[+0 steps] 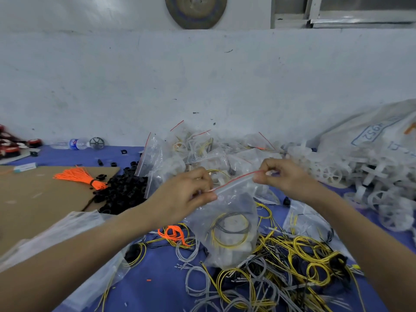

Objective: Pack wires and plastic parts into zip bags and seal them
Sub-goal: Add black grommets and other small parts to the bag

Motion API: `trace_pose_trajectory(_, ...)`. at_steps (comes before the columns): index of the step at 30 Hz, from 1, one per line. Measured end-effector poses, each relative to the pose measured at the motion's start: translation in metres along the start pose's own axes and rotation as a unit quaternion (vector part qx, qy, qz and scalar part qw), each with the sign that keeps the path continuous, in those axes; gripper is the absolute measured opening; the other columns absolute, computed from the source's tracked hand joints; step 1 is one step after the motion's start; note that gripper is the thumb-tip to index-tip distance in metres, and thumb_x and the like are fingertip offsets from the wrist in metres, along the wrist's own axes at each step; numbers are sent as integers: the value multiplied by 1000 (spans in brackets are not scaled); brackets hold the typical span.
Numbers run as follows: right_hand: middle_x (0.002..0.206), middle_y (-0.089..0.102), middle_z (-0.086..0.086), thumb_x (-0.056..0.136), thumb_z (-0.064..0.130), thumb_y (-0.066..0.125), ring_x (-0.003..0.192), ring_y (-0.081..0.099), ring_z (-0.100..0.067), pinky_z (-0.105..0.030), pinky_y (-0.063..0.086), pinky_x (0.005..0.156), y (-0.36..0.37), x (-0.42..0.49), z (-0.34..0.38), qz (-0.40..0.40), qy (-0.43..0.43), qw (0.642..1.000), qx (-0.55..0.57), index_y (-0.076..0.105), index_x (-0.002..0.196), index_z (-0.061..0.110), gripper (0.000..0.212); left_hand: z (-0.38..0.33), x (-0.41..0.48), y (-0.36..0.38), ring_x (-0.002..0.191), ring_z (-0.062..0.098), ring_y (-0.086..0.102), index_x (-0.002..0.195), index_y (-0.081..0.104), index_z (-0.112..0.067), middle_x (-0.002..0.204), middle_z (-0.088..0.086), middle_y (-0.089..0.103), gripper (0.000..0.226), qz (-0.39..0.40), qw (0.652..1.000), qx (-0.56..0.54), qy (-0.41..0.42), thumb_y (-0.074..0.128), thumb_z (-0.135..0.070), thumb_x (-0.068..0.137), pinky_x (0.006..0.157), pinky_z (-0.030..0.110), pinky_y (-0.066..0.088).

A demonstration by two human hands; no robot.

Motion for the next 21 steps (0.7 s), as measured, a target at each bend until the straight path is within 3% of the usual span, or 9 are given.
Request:
trace_pose_trajectory(3, 86, 69, 24, 82, 35, 70, 83, 63, 8, -9, 46, 70, 42, -10, -15, 159, 93, 982, 42, 61, 95, 29, 17, -1, -11, 6, 83, 7, 52, 69, 49, -23, 96, -5, 53, 26, -14, 999, -48, 3, 57, -21, 94, 73, 17, 38)
trace_pose_trajectory(6, 78, 67, 27, 93, 30, 58, 77, 60, 14, -1, 42, 65, 77, -10, -28, 221, 157, 963, 5, 62, 88, 35, 8, 10, -25, 8, 89, 0, 53, 84, 60, -9, 102, -4, 58, 25, -45, 995, -91, -5, 49, -27, 98, 75, 11, 39)
trace_pose_trajectory(8, 74, 63, 16, 97, 28, 50, 68, 57, 11, 0, 38, 59, 79, 1, -27, 190, 154, 968, -52, 62, 82, 21, 21, 35, -41, -1, 84, 3, 56, 94, 59, -16, 95, -12, 57, 27, -94, 989, -95, -61, 42, -37, 96, 72, 18, 44)
trace_pose_trajectory(10, 80, 58, -4, 100, 26, 44, 68, 56, -7, -15, 44, 65, 73, 18, -26, 131, 163, 976, -55, 58, 87, 8, 26, 76, -65, -11, 79, 5, 55, 93, 56, -27, 90, -13, 56, 12, -123, 979, -45, -157, 47, -36, 96, 69, 24, 42)
trace_pose_trajectory(12, 80, 50, -16, 101, 21, 40, 62, 54, -24, -31, 42, 59, 65, 35, -23, 15, 225, 969, 102, 52, 93, 4, 23, 126, -97, -13, 95, 15, 57, 106, 56, -23, 106, -3, 58, 14, -65, 950, 75, -297, 54, -30, 94, 80, 31, 42)
trace_pose_trajectory(14, 88, 51, -23, 102, 24, 39, 61, 64, -25, -31, 48, 51, 55, 51, -17, -115, 255, 899, 337, 49, 97, 3, 23, 168, -136, -7, 121, 31, 47, 133, 43, -16, 133, 13, 46, 48, 46, 880, 177, -438, 54, -41, 93, 99, 37, 39)
trace_pose_trajectory(15, 104, 52, -28, 101, 31, 40, 82, 69, -27, -32, 55, 64, 51, 60, -18, -155, 254, 846, 441, 48, 108, 3, 31, 181, -155, 0, 130, 35, 38, 142, 32, -18, 143, 15, 36, 63, 85, 849, 199, -482, 51, -51, 91, 105, 42, 34)
trace_pose_trajectory(17, 137, 38, -30, 94, 47, 47, 127, 47, -34, -40, 44, 102, 51, 71, -21, -175, 260, 767, 560, 31, 138, 1, 66, 196, -182, 15, 140, 34, 25, 150, 14, -25, 152, 13, 26, 81, 134, 816, 203, -524, 48, -64, 87, 111, 45, 27)
trace_pose_trajectory(21, 124, 47, -25, 93, 50, 47, 121, 48, -37, -40, 48, 96, 96, 59, -34, -82, 326, 771, 542, 36, 135, 9, 59, 203, -203, 35, 127, 30, 42, 142, 30, -33, 140, 7, 40, 70, 125, 827, 196, -513, 59, -55, 82, 100, 38, 40)
Point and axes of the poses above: each hand's wrist, its own x-axis towards the middle knuckle, its own y-axis out of the palm, z = x × y, the point moved 3 cm from there along x, towards the middle knuckle
